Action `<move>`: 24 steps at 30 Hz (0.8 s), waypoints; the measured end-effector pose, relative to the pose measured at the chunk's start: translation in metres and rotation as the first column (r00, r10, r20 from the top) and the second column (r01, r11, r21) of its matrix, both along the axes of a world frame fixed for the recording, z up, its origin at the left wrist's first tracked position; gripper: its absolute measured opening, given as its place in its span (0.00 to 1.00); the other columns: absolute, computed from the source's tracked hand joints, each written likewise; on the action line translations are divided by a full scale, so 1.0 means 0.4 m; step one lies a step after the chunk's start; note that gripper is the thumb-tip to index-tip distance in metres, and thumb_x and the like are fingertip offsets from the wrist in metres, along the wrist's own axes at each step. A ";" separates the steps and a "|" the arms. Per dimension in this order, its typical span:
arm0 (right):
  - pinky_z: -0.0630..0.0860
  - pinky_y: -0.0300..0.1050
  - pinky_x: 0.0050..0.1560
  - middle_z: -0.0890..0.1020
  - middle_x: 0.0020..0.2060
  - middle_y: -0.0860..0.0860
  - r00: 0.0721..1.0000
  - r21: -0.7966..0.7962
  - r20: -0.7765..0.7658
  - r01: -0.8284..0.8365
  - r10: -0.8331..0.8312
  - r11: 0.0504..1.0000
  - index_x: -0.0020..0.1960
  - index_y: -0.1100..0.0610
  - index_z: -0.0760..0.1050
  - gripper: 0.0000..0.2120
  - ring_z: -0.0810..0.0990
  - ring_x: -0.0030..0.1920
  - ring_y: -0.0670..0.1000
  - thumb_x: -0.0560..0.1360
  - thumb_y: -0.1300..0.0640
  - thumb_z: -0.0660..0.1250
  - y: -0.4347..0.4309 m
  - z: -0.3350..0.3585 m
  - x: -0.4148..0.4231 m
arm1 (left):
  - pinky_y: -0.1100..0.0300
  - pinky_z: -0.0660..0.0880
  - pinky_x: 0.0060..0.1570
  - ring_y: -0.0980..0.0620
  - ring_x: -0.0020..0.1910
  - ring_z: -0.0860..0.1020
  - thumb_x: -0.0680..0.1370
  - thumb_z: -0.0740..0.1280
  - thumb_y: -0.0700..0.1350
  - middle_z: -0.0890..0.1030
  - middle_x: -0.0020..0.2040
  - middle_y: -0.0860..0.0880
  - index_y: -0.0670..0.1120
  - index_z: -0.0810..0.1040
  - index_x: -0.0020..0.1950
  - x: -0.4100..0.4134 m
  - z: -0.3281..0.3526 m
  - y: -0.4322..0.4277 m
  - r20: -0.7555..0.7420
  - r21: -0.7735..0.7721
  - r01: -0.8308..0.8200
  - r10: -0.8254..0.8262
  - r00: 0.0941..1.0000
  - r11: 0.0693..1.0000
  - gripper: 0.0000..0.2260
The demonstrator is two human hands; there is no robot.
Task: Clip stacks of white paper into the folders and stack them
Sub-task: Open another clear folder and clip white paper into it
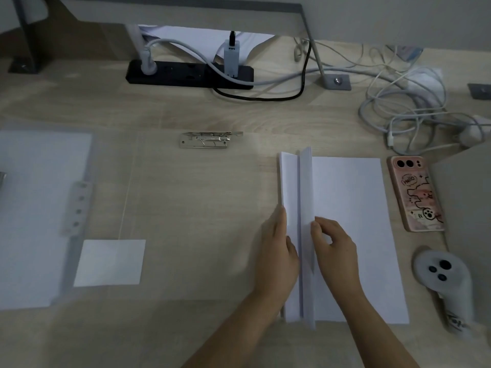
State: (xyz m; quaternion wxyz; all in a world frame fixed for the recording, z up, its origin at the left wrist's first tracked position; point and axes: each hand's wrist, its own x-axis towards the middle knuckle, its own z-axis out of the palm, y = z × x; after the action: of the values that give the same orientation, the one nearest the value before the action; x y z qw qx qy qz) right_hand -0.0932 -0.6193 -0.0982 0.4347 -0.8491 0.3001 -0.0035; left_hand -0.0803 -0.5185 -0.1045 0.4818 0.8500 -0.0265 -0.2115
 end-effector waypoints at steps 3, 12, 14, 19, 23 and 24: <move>0.60 0.17 0.44 0.74 0.50 0.44 1.000 -0.004 -0.004 -0.012 0.012 1.000 0.58 0.60 0.76 0.13 0.72 0.51 0.42 0.77 0.58 0.60 -0.003 -0.002 -0.001 | 0.73 0.58 0.64 0.59 0.72 0.59 0.80 0.56 0.41 0.56 0.75 0.52 0.49 0.55 0.75 0.000 0.008 0.003 0.124 0.099 0.014 -0.026 0.992 0.995 0.24; 0.66 0.22 0.45 0.77 0.50 0.44 0.999 0.074 0.021 -0.028 0.026 0.997 0.55 0.54 0.77 0.12 0.75 0.47 0.37 0.78 0.54 0.57 -0.004 0.002 -0.003 | 0.61 0.76 0.43 0.55 0.40 0.76 0.79 0.59 0.50 0.76 0.40 0.51 0.48 0.73 0.47 0.022 -0.002 -0.032 -0.111 -0.147 -0.104 0.088 0.990 0.984 0.08; 0.65 0.25 0.47 0.76 0.51 0.44 1.000 0.102 0.005 -0.015 0.014 0.995 0.56 0.54 0.77 0.13 0.75 0.49 0.41 0.79 0.54 0.56 -0.002 0.001 -0.001 | 0.59 0.77 0.47 0.53 0.44 0.77 0.79 0.59 0.48 0.77 0.46 0.49 0.46 0.73 0.51 0.033 -0.013 -0.036 -0.095 -0.069 -0.089 0.082 0.992 0.994 0.06; 0.64 0.25 0.48 0.76 0.52 0.46 1.000 0.119 -0.001 -0.027 0.027 0.993 0.56 0.55 0.77 0.11 0.74 0.51 0.44 0.78 0.57 0.57 -0.005 0.005 -0.002 | 0.58 0.73 0.51 0.47 0.51 0.76 0.78 0.59 0.42 0.76 0.51 0.44 0.41 0.70 0.55 0.062 -0.005 -0.043 -0.089 0.060 -0.055 0.060 0.994 0.997 0.07; 0.65 0.26 0.49 0.77 0.53 0.48 0.998 0.119 0.016 -0.054 0.053 0.991 0.55 0.55 0.77 0.10 0.74 0.52 0.45 0.78 0.59 0.58 -0.006 0.005 -0.004 | 0.56 0.70 0.63 0.49 0.62 0.70 0.79 0.58 0.42 0.69 0.64 0.45 0.42 0.68 0.61 0.036 0.001 -0.044 0.025 0.148 -0.020 0.017 1.000 0.989 0.12; 0.65 0.26 0.49 0.77 0.53 0.49 0.998 0.114 0.018 -0.057 0.055 0.992 0.55 0.56 0.76 0.10 0.75 0.52 0.46 0.78 0.60 0.58 -0.006 0.003 -0.004 | 0.58 0.66 0.68 0.50 0.69 0.64 0.79 0.57 0.42 0.63 0.70 0.46 0.43 0.66 0.65 0.028 0.001 -0.042 0.047 0.157 -0.019 0.012 0.999 0.987 0.15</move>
State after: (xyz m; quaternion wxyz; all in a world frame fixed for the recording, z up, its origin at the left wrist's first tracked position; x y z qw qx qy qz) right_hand -0.0947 -0.6218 -0.0970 0.4847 -0.8309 0.2727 0.0194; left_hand -0.0691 -0.5355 -0.1039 0.4142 0.8901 -0.0142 -0.1895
